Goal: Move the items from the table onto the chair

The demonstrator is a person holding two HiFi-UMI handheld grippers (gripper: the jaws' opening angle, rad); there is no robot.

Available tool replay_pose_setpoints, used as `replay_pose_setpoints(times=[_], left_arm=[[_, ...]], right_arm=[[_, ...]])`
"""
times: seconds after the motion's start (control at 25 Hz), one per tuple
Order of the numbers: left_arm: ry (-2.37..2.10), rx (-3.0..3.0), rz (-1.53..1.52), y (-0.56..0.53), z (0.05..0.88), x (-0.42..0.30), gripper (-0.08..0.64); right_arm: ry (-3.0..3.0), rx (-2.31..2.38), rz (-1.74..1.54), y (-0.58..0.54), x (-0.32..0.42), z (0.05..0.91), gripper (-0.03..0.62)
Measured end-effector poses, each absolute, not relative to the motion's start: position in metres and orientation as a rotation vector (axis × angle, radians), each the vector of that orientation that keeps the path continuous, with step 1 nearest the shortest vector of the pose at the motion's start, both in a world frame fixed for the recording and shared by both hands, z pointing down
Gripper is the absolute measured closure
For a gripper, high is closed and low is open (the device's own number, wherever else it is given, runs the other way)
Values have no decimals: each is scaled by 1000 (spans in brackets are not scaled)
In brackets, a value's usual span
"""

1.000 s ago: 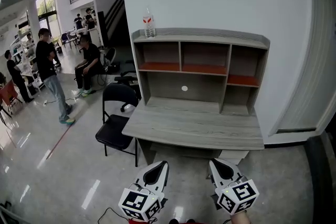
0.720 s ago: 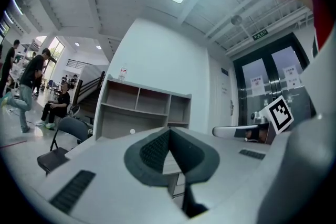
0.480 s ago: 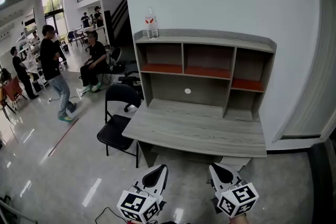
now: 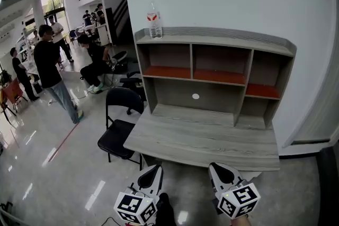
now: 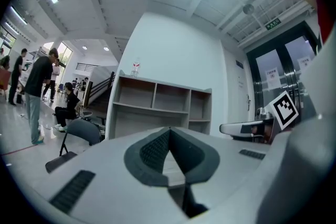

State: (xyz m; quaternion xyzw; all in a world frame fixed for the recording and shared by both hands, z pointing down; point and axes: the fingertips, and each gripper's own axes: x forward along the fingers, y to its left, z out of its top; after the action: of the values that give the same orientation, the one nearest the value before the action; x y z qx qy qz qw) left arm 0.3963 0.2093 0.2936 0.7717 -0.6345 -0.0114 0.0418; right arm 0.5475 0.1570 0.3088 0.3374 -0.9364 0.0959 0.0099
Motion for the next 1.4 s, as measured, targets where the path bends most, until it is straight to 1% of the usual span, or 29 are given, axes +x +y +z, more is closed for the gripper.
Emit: replay_pose_setpoints(times=[0.36,0.6,0.84,1.0,1.08,1.16,1.2,1.32,1.4], left_arm=[[-1833,2444,-60,73,281,285,552],[-1735,2560,-41,-3,258,241,551],[-1702,2554,-49,-48,263,210,551],[-1711,2529,5,-65,265,200,551],[-1748,2578,14,-85,237,195,551],[-1792,2671,-61,-113,178,193,551],[-1802,2721,-133,-127,140,194,535],[-1857,2797,-299,-174,39,197,369],[-1928,2768,-280,-212,-2,197,315]], right_arm=[[-2910,1083,298,29,420,302,580],[-2879,1157,323,-41,362,291,580],[-2799,1253,328,-79,351,296,580],[-2748,1267,350,-90,355,306,580],[-2741,1270,352,-96,354,306,580],[-2744,1280,340,-103,355,302,580],[-2747,1286,333,-105,357,298,580],[-2768,1299,317,-116,361,287,580],[-2785,1295,298,-124,361,279,580]])
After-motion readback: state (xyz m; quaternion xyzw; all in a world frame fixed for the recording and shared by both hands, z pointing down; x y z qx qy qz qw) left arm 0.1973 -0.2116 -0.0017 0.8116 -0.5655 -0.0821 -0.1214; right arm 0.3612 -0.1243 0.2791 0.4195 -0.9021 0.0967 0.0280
